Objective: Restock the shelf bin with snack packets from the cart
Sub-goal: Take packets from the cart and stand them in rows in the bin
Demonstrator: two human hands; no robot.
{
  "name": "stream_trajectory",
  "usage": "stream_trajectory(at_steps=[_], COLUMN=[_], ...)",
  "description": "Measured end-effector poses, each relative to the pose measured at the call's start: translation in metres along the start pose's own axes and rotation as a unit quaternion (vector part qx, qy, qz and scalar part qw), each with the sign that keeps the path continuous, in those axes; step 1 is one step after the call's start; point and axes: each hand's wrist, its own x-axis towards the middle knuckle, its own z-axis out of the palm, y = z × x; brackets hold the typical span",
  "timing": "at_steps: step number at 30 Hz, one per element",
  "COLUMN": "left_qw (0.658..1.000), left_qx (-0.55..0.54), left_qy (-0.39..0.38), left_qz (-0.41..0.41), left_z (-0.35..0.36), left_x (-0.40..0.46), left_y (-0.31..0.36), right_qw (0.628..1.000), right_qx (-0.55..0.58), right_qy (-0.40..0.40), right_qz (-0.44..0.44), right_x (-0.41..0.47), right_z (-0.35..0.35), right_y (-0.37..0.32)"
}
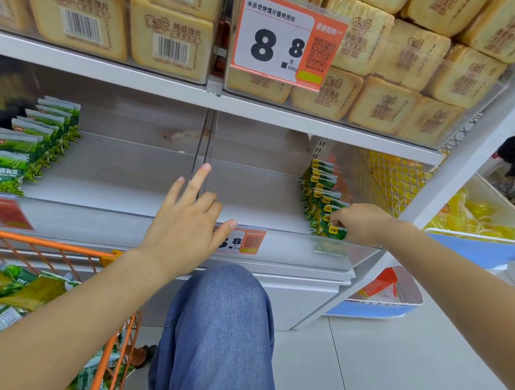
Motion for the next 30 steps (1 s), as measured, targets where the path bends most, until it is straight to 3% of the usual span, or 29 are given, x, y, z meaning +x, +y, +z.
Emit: stream_trajectory(at_steps=[5,12,15,17,19,26,30], left_qw=[1.000,1.000,0.998,0.994,0.990,0.967,0.965], left_qx=[0.004,-0.010,-0.035,-0.078,-0.109,-0.128,-0.126], left_qy=[0.004,-0.013,-0.048,-0.063,-0.071,-0.211,-0.207], left_qz=[0.008,0.010,0.033,0.047,0.050,-0.061,-0.101], left_z=[0.002,-0.002,-0.015,-0.033,-0.057,-0.118,-0.133], left_x=[-0.001,-0.001,0.001,-0.006,-0.023,-0.124,-0.165], left_y=[-0.002,-0.003,-0.004,-0.013,-0.030,-0.110,-0.126], right_qw=[0.999,0.994,0.995,0.981,0.965,0.879,0.841], right_qx=[-0.024,0.061,0.087,0.101,0.102,0.167,0.167], right_qy=[-0.038,-0.089,0.040,0.163,0.228,0.322,0.347], right_qz=[0.002,0.035,0.035,-0.007,-0.072,-0.311,-0.380], right_x=[0.000,-0.005,-0.017,-0.029,-0.042,-0.062,-0.056], right_z=[-0.005,-0.025,-0.055,-0.077,-0.095,-0.122,-0.131], right_y=[0.000,-0.001,-0.020,-0.055,-0.099,-0.227,-0.279])
